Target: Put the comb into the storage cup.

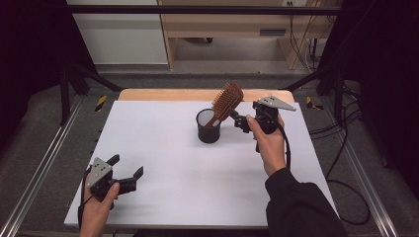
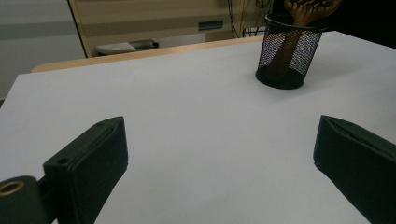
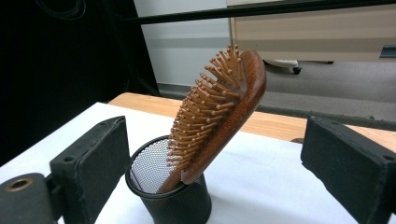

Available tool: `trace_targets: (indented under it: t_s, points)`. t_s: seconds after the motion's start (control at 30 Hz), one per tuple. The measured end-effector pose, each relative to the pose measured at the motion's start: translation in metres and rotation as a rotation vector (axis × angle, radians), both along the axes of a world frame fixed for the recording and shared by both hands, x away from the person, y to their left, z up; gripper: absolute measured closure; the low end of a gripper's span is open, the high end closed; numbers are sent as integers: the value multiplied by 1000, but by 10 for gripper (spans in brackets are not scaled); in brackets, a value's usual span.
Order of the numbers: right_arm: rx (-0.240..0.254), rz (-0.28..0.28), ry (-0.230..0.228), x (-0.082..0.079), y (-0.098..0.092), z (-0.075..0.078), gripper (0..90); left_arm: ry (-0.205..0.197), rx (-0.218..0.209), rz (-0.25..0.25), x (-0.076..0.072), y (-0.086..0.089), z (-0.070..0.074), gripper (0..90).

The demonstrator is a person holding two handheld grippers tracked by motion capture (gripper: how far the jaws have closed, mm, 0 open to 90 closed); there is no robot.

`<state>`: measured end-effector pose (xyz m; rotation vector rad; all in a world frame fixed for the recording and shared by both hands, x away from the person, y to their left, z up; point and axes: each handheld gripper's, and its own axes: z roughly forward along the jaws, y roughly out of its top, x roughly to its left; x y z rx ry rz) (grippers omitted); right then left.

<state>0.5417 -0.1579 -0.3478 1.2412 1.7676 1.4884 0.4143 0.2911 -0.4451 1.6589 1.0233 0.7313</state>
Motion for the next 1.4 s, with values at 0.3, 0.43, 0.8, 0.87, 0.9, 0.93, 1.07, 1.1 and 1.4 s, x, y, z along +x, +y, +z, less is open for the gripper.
trace_targets:
  t_s: [0.3,0.43,0.8,0.87,0.9,0.93,1.07,1.1,1.4]
  points:
    - [-13,-7,-45,-6,-6,7,98,-15,-9,17,0,2,1,35]
    - [-34,-15,-78,-11,-7,10,94,-22,-12,23,0,3,2,35]
    - [-38,-72,-149,-24,-18,14,107,-27,-30,33,-2,7,2,35]
    - [-39,-75,-155,-27,-22,14,99,-27,-37,33,-2,8,2,35]
    - [-39,-76,-154,-28,-24,15,98,-26,-36,33,-2,8,2,35]
    - [-38,-74,-156,-30,-26,15,94,-27,-37,35,-2,8,2,35]
    - [-52,-60,-161,-38,-38,18,68,-44,-45,40,-5,10,3,35]
    - [-52,-56,-165,-40,-40,19,63,-47,-45,42,-5,10,4,35]
    - [-52,-20,-183,-65,-64,13,24,-55,-45,39,-6,11,4,34]
